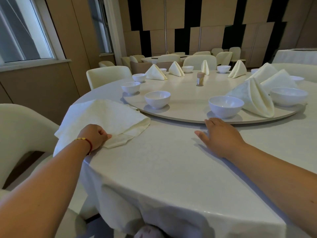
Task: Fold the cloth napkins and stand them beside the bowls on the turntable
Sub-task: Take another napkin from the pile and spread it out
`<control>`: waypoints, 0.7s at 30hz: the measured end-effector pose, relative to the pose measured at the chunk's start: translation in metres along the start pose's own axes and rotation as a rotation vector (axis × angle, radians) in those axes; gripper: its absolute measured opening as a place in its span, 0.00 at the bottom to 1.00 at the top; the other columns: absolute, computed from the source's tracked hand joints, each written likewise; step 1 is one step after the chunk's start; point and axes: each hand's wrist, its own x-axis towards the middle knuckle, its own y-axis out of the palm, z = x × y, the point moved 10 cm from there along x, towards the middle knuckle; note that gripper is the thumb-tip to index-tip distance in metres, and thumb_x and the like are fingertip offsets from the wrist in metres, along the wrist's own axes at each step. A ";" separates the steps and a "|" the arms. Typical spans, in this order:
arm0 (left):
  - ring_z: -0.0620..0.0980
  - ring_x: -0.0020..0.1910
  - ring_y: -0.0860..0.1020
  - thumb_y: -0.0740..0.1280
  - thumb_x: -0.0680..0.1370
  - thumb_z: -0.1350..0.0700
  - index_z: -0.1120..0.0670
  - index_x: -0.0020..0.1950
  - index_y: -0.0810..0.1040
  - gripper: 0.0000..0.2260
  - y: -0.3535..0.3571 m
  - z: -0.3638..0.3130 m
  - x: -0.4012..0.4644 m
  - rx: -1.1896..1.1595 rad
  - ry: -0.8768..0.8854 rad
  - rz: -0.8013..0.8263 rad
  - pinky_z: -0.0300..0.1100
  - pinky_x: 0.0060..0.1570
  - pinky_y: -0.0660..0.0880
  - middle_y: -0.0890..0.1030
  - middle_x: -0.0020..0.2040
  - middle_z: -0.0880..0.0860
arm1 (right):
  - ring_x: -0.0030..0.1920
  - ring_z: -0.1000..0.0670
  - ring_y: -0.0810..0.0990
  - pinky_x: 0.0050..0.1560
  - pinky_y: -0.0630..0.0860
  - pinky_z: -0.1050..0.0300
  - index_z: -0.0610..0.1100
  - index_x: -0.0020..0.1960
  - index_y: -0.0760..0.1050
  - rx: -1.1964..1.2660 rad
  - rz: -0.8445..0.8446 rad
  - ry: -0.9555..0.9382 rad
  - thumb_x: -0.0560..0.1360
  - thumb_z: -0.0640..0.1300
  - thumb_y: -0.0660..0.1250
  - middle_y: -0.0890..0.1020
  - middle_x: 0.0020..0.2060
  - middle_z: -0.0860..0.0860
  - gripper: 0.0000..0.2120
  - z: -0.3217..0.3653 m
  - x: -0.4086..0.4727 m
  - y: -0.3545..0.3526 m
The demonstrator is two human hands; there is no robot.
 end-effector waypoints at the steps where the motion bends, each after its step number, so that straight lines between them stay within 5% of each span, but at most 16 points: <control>1: 0.53 0.33 0.69 0.69 0.76 0.53 0.57 0.33 0.73 0.14 0.001 -0.002 0.000 0.001 0.006 0.009 0.44 0.37 0.70 0.73 0.32 0.56 | 0.67 0.46 0.69 0.59 0.68 0.54 0.42 0.71 0.65 0.013 -0.075 -0.024 0.79 0.63 0.50 0.72 0.67 0.47 0.30 0.004 -0.003 -0.011; 9: 0.48 0.39 0.74 0.71 0.75 0.49 0.54 0.39 0.78 0.10 0.024 -0.091 -0.031 -0.211 0.158 0.120 0.41 0.45 0.69 0.78 0.37 0.50 | 0.56 0.47 0.76 0.51 0.66 0.59 0.42 0.59 0.76 0.343 -0.493 -0.198 0.77 0.61 0.53 0.80 0.54 0.48 0.26 0.020 -0.042 -0.076; 12: 0.49 0.36 0.74 0.72 0.75 0.50 0.55 0.38 0.77 0.11 0.055 -0.147 -0.056 -0.421 0.239 0.290 0.42 0.44 0.74 0.77 0.35 0.51 | 0.52 0.50 0.75 0.50 0.64 0.62 0.42 0.55 0.78 0.438 -0.621 -0.234 0.77 0.57 0.55 0.81 0.50 0.49 0.22 0.018 -0.062 -0.099; 15: 0.51 0.43 0.79 0.69 0.77 0.55 0.58 0.44 0.78 0.07 0.088 -0.208 -0.091 -0.747 0.276 0.514 0.41 0.44 0.78 0.80 0.43 0.56 | 0.48 0.52 0.73 0.47 0.63 0.64 0.40 0.50 0.78 0.510 -0.720 -0.264 0.77 0.53 0.57 0.81 0.45 0.48 0.18 0.012 -0.082 -0.116; 19: 0.48 0.42 0.80 0.65 0.79 0.61 0.56 0.41 0.77 0.07 0.110 -0.275 -0.135 -0.940 0.361 0.676 0.37 0.39 0.76 0.81 0.42 0.54 | 0.43 0.54 0.73 0.43 0.68 0.60 0.43 0.46 0.78 0.572 -0.687 -0.291 0.77 0.53 0.57 0.79 0.40 0.52 0.16 0.003 -0.098 -0.125; 21: 0.47 0.41 0.79 0.64 0.78 0.64 0.55 0.40 0.77 0.08 0.116 -0.289 -0.148 -0.920 0.408 0.698 0.38 0.40 0.75 0.82 0.39 0.51 | 0.41 0.56 0.72 0.41 0.70 0.59 0.48 0.44 0.77 0.618 -0.505 -0.310 0.75 0.57 0.57 0.77 0.38 0.56 0.15 0.005 -0.097 -0.120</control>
